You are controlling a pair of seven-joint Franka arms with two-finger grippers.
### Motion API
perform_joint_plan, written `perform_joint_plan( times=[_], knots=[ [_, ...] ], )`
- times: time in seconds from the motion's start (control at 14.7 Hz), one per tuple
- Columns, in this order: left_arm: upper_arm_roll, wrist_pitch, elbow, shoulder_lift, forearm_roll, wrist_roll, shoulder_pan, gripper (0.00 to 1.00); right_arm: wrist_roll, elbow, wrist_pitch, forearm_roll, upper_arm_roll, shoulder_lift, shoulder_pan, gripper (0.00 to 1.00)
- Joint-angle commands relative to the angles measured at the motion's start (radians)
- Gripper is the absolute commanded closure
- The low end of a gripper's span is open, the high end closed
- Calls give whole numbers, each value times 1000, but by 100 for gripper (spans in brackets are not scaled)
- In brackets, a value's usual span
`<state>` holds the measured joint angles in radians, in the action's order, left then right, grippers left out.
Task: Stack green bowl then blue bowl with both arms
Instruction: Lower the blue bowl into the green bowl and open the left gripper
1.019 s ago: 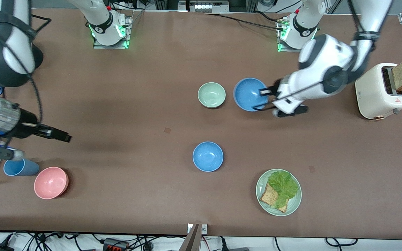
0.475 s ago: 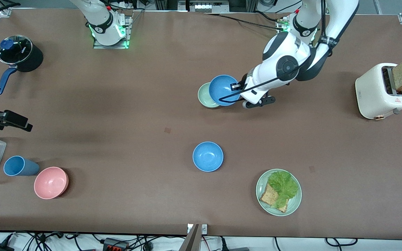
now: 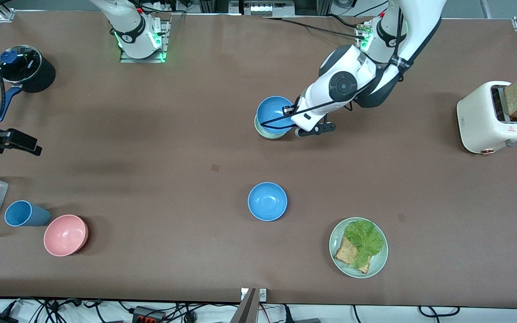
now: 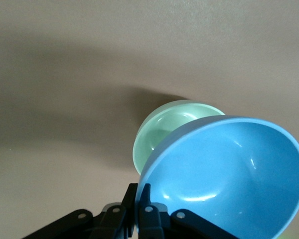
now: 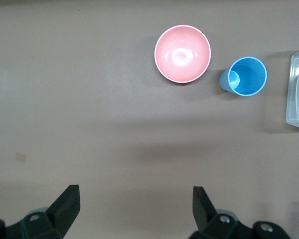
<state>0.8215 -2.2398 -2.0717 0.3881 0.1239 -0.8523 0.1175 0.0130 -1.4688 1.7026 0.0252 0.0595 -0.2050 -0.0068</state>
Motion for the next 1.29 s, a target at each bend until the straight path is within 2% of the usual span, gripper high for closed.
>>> perform_joint_plan(
  times=[0.0, 0.07, 0.54, 0.61, 0.75, 0.88, 0.95, 1.22],
  knots=[
    [-4, -20, 7, 31, -59, -27, -13, 97, 18, -244, 120, -42, -20, 160, -12, 0],
    [-4, -26, 8, 37, -62, -28, -16, 97, 16, -267, 123, -42, -21, 174, -12, 0],
    [-5, -49, 8, 66, -91, -48, -33, 97, 18, -249, 52, -34, -23, 174, -13, 0],
    [-5, -50, 13, 81, -104, -62, -38, 91, 18, -243, 52, -33, -23, 173, -13, 0],
    [-10, -47, 18, 86, -118, -76, -36, 67, 19, -234, 51, -33, -24, 174, -13, 0],
    [-10, -32, 25, 78, -119, -74, -21, 60, 24, -234, 51, -34, -23, 176, -13, 0],
    [-12, 10, 44, 75, -119, -73, -16, 59, 25, -234, 37, -34, -23, 176, -13, 0],
    [-9, 264, 186, 68, -121, -59, 43, 48, 18, -214, -18, -28, -23, 174, -15, 0]
  ],
)
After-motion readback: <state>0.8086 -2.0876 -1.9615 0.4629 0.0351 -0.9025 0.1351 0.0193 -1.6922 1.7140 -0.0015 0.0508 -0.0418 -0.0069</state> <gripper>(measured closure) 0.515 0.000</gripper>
